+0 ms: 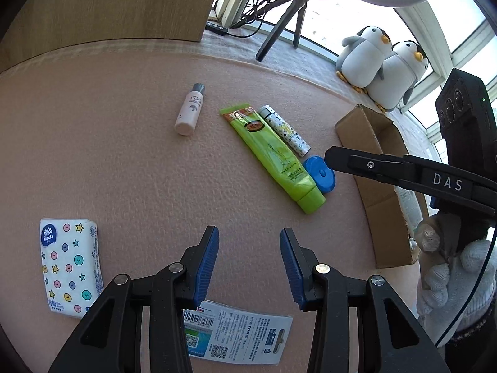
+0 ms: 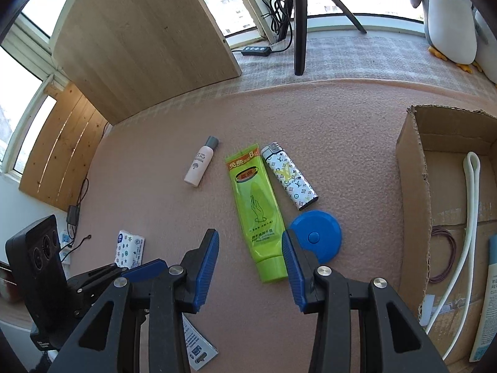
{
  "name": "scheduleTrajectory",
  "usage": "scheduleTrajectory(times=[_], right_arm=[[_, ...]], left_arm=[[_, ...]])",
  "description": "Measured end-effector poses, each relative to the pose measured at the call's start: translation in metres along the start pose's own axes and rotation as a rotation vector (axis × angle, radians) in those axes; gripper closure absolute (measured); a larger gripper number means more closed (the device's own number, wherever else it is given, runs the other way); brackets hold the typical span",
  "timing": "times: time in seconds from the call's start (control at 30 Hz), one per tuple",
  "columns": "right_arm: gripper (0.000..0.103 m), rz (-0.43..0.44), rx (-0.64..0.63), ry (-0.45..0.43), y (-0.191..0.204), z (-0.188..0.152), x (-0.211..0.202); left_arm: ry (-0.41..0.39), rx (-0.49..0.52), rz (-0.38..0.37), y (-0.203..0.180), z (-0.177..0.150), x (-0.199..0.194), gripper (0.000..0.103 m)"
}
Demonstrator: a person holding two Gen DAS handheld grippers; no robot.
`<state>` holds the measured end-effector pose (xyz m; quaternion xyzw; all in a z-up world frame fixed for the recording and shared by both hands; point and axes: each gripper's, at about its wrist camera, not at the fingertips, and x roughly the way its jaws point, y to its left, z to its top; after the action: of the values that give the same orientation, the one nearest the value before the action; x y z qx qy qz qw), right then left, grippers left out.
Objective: Organize objects
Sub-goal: 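Move both tools back from the box toward the remaining items, then grasp the blue round tin with the right tool and lift it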
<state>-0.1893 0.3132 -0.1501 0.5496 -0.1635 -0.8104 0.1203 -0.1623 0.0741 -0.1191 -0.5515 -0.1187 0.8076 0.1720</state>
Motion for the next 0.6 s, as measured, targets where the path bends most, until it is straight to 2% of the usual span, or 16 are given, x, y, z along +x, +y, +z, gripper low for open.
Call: scheduleTrajectory(times=[0.23, 0.5, 0.6], right_arm=[[0.065, -0.116, 0.028, 0.005, -0.016, 0.013, 0.016], [0.065, -0.148, 0.12, 0.029, -0.046, 0.022, 0.031], [0.071, -0.158, 0.135, 0.047, -0.05, 0.023, 0.038]], left_arm=[[0.001, -0.035, 0.009, 0.029, -0.02, -0.022, 0.059], [0.012, -0.085, 0.032, 0.054, -0.034, -0.032, 0.059], [0.007, -0.079, 0.023, 0.053, -0.036, -0.035, 0.059]])
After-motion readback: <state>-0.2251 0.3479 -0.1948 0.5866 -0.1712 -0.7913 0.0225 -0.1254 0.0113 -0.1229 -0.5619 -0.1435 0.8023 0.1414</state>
